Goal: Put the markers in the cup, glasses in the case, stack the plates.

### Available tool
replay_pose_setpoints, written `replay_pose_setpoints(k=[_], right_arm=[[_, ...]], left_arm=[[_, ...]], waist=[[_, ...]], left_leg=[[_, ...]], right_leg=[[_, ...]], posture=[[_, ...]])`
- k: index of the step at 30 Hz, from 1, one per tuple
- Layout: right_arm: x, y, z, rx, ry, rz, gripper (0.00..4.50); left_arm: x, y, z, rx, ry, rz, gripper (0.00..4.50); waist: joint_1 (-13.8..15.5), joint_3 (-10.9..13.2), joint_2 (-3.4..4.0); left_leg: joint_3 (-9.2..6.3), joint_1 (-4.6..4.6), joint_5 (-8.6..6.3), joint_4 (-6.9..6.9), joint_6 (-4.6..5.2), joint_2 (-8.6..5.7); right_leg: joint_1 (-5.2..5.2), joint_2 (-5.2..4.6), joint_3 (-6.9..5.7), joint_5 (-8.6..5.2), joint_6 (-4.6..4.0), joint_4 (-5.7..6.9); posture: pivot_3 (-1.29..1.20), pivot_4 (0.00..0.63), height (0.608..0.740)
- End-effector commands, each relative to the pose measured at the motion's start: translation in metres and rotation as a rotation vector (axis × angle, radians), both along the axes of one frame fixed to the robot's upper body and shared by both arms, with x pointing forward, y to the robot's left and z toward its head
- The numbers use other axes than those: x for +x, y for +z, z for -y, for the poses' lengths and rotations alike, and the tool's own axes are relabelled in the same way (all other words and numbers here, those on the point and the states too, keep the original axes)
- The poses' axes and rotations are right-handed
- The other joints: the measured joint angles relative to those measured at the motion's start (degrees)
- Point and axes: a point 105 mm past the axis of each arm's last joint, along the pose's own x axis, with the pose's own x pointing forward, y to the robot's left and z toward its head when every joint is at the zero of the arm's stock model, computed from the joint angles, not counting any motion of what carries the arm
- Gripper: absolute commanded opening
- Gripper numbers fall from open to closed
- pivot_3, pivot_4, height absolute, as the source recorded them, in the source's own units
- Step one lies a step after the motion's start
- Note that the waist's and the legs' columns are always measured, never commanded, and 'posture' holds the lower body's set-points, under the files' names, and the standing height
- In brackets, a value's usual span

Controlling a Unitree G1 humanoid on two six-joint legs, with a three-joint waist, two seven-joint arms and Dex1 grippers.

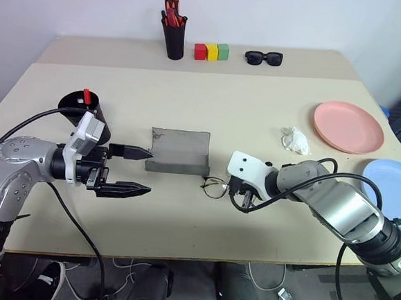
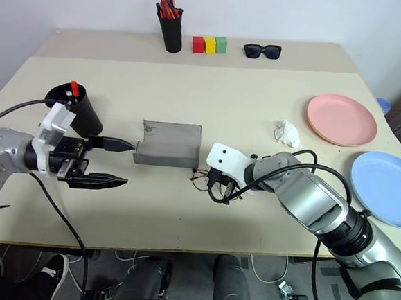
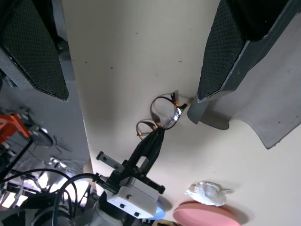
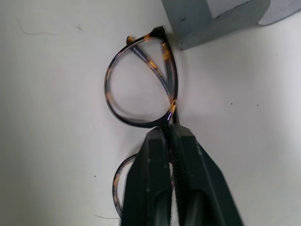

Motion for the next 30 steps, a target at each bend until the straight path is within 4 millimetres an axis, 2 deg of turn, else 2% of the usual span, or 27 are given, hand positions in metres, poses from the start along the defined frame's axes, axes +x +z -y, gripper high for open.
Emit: replay_pose_setpoints(k=[1, 5, 9, 14, 18, 22, 24, 26, 28, 30], right_arm=[[0.001, 0.003, -0.001, 0.000, 0.001, 0.012, 0.04], [0.002, 0.004, 0.000, 0.001, -0.004, 0.009, 0.01], [-0.007, 0.012, 0.005, 0.018, 0.017, -0.023, 0.01], [-0.025, 0.050, -0.019, 0.284, 0.124, -0.122, 0.01], [-0.011, 0.083, -0.028, 0.439, 0.127, -0.047, 0.01], [-0.004, 0.104, -0.032, 0.545, 0.129, -0.012, 0.01], [0.001, 0.110, -0.034, 0.577, 0.123, 0.004, 0.01], [0.017, 0.115, -0.039, 0.605, 0.098, 0.080, 0.01], [0.032, 0.116, -0.048, 0.609, 0.083, 0.158, 0.01], [0.039, 0.116, -0.056, 0.626, 0.081, 0.176, 0.01]], left_arm=[[-0.001, 0.007, -0.007, 0.012, 0.007, 0.044, 4.50], [0.000, 0.008, -0.005, 0.010, 0.002, 0.046, 4.50], [0.002, 0.011, -0.001, 0.008, 0.004, 0.053, 4.50], [0.003, 0.015, 0.002, -0.011, 0.014, 0.051, 4.50], [0.005, 0.019, 0.001, -0.040, 0.029, 0.050, 4.50], [0.002, 0.023, -0.001, -0.075, 0.037, 0.023, 4.50], [0.000, 0.023, -0.002, -0.093, 0.042, 0.002, 4.50], [-0.002, 0.020, -0.007, -0.068, 0.056, 0.002, 4.50], [0.003, 0.019, -0.020, -0.043, 0.121, 0.033, 4.50], [0.007, 0.019, -0.029, -0.034, 0.164, 0.043, 4.50]], waist=[[0.0, 0.0, 0.00], [0.0, 0.0, 0.00], [0.1, 0.0, 0.01], [-0.1, 0.0, 0.01], [-0.1, 0.0, 0.03], [0.0, 0.0, 0.03], [0.0, 0.0, 0.04], [-0.2, 0.0, 0.04], [-0.5, 0.0, 0.05], [-0.8, 0.0, 0.05]], left_leg=[[0.00, 0.00, 0.00, 0.00, 0.00, 0.00], [0.00, 0.00, 0.00, 0.00, 0.00, 0.00], [0.00, -0.01, 0.00, 0.00, 0.00, 0.00], [-0.01, 0.00, -0.01, -0.01, 0.01, 0.04], [0.01, 0.02, -0.01, -0.03, 0.01, 0.08], [0.01, 0.00, -0.01, -0.03, 0.01, 0.06], [0.01, 0.00, -0.01, -0.03, 0.01, 0.07], [0.01, -0.01, -0.01, -0.04, 0.01, 0.07], [0.05, 0.02, -0.01, -0.07, 0.01, 0.08], [0.05, -0.02, 0.00, -0.08, 0.00, 0.09]], right_leg=[[0.00, 0.00, 0.00, 0.00, 0.00, 0.00], [0.00, 0.00, 0.00, 0.00, 0.00, 0.00], [0.00, 0.00, 0.00, 0.00, 0.00, 0.00], [0.00, 0.03, 0.00, 0.00, 0.00, -0.01], [-0.01, 0.06, 0.00, 0.00, 0.00, 0.01], [-0.01, 0.05, 0.00, 0.00, 0.00, -0.01], [-0.03, 0.05, 0.00, 0.00, 0.00, -0.01], [-0.04, 0.05, 0.00, 0.00, 0.00, 0.00], [-0.08, 0.06, 0.01, 0.00, 0.00, 0.02], [-0.14, 0.07, 0.01, 0.01, -0.01, 0.06]], posture=[[0.00, 0.150, 0.740], [0.00, 0.150, 0.740], [0.00, 0.150, 0.740], [0.00, 0.150, 0.740], [0.00, 0.150, 0.740], [0.00, 0.150, 0.740], [0.00, 0.150, 0.740], [0.00, 0.150, 0.740], [0.00, 0.150, 0.740], [0.00, 0.150, 0.740]])
